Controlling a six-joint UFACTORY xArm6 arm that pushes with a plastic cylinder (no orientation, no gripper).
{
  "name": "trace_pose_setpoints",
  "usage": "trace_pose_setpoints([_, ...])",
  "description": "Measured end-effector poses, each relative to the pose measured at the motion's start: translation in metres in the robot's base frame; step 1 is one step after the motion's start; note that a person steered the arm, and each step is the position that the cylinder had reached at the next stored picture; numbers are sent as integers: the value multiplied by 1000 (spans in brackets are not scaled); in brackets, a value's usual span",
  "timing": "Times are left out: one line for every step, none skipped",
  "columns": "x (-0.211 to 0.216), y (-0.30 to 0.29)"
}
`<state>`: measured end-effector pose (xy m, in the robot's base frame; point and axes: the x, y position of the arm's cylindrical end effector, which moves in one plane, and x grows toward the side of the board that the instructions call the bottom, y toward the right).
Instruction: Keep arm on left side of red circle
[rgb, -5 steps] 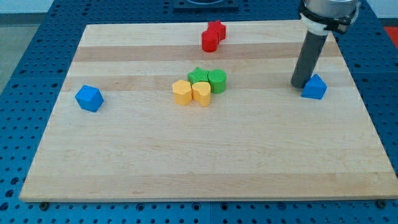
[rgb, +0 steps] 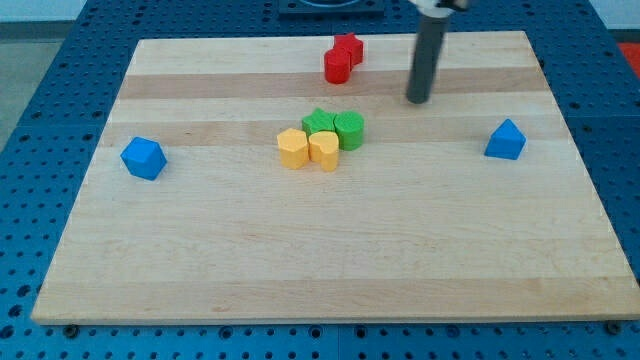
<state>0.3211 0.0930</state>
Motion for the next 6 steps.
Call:
trace_pose_setpoints([-8, -62])
trace_pose_setpoints([-9, -127])
trace_pose_setpoints([-33, -169])
trace_pose_setpoints([-63, -175])
trace_pose_setpoints([-67, -165])
trace_pose_setpoints([-67, -146])
